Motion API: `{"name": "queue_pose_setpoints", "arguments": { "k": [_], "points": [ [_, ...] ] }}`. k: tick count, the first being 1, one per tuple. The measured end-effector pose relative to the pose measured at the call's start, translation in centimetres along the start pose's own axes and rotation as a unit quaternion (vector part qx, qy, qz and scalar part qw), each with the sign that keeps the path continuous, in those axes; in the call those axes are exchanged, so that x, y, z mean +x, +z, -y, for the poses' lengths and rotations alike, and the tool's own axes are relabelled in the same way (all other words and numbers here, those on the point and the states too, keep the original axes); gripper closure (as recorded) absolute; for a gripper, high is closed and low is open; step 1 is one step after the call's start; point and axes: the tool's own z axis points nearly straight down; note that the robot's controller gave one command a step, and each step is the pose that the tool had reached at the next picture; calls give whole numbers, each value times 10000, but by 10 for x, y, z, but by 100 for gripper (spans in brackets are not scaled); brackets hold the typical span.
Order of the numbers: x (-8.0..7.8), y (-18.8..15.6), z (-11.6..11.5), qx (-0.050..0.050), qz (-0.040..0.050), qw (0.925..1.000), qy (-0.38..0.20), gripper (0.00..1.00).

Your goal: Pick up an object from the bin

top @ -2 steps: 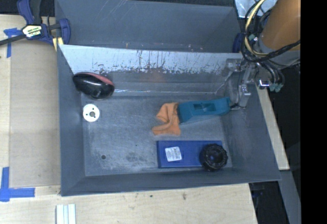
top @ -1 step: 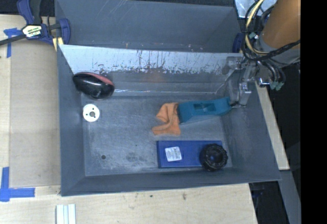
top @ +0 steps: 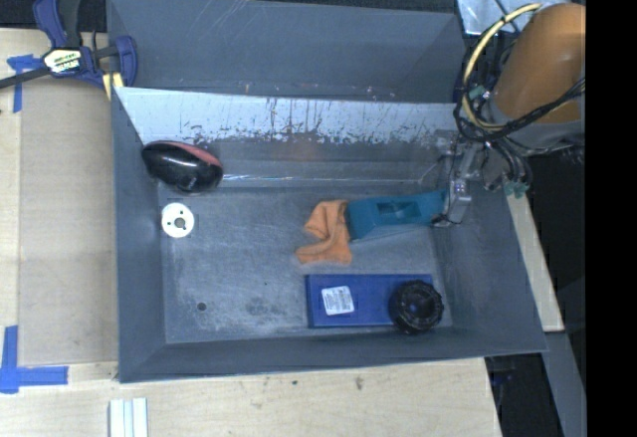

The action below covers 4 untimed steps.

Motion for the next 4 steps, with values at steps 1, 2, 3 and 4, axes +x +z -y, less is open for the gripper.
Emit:
{"name": "queue_pose_setpoints", "arguments": {
  "k": [1, 2, 3, 4],
  "points": [
    [-1, 66, -15, 2, 1, 10000, 47, 0],
    [5, 106, -19, 0, -92, 9999, 60, 0],
    [13, 91, -21, 0, -22, 9999, 110, 0],
    [5, 85, -68, 10, -28, 9996, -274, 0]
  ]
}}
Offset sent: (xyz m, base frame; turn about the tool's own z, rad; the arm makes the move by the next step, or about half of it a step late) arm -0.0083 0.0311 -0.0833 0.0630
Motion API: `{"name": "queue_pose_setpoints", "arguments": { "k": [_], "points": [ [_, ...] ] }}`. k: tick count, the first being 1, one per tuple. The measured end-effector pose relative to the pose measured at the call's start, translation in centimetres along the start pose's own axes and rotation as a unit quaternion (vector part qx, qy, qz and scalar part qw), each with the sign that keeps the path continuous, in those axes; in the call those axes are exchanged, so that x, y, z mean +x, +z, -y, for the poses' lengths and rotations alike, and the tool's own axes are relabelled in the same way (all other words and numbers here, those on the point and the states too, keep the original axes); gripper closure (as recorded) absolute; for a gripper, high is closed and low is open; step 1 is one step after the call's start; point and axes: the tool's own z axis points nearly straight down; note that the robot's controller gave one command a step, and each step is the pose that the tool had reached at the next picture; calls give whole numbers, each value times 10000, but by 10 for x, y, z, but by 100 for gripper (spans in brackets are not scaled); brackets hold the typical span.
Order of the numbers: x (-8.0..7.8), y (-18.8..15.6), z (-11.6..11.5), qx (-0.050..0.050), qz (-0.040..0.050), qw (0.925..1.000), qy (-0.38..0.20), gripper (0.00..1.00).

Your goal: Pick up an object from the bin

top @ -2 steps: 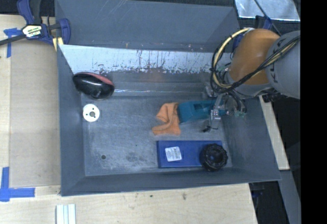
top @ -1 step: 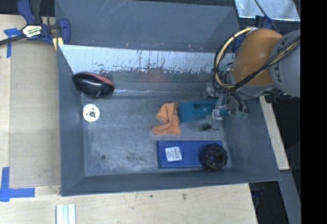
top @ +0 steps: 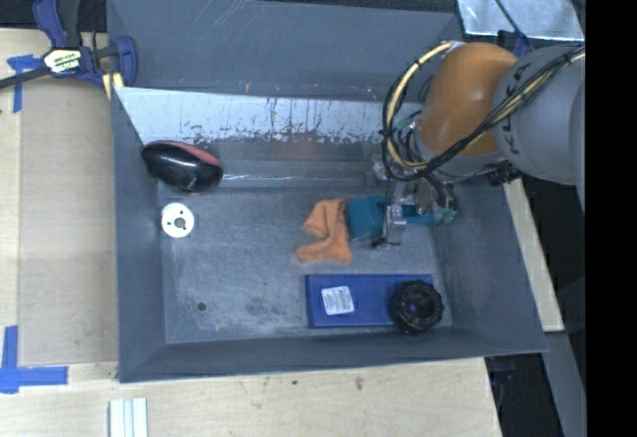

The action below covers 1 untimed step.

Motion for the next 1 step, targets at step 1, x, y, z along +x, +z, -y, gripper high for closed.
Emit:
{"name": "queue_pose_setpoints", "arguments": {
  "k": [1],
  "points": [
    [23, -3, 1, -11, 31, 9978, -667, 100]
  ]
}}
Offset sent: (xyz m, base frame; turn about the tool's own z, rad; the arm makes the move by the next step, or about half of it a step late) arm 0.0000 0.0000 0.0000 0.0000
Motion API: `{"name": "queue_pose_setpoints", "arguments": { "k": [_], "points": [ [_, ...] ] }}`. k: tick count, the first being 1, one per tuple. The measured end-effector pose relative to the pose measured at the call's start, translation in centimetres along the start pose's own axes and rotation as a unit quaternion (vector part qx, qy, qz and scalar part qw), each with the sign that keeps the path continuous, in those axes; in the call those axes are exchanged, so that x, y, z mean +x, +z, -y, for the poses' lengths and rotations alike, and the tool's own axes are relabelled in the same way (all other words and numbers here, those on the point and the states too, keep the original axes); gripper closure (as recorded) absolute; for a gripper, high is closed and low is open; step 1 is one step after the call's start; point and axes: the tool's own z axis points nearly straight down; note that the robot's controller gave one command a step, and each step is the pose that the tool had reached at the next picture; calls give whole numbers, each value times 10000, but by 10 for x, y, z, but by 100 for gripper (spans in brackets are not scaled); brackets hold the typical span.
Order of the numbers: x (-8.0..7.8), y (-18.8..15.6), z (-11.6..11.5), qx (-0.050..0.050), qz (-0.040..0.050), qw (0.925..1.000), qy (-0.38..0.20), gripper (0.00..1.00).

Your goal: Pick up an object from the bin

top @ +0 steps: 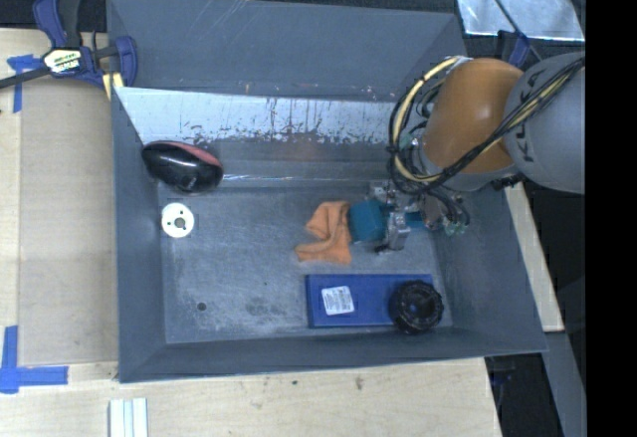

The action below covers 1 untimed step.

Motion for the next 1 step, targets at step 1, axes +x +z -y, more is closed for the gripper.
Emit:
{"name": "queue_pose_setpoints", "arguments": {
  "k": [1],
  "points": [
    [0, 0, 0, 0, 0, 10000, -1, 100]
  ]
}}
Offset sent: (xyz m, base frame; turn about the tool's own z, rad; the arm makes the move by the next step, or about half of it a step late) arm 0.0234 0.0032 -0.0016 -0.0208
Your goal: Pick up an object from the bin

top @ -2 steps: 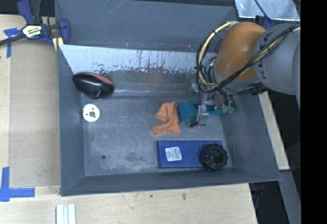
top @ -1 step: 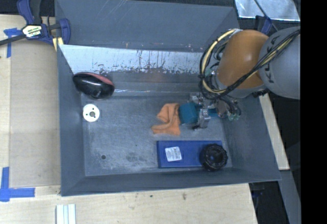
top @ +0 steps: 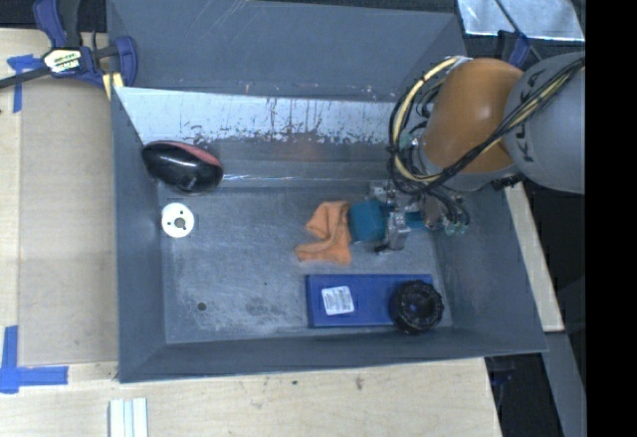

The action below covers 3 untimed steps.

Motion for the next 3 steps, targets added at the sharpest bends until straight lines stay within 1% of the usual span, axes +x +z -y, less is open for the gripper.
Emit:
{"name": "queue_pose_setpoints", "arguments": {
  "k": [1, 2, 3],
  "points": [
    [-24, 1, 0, -1, -40, 9999, -92, 100],
    [-24, 1, 0, -1, -40, 9999, -93, 100],
    [-29, -194, 2, 1, -9, 9999, 121, 100]
  ]
}}
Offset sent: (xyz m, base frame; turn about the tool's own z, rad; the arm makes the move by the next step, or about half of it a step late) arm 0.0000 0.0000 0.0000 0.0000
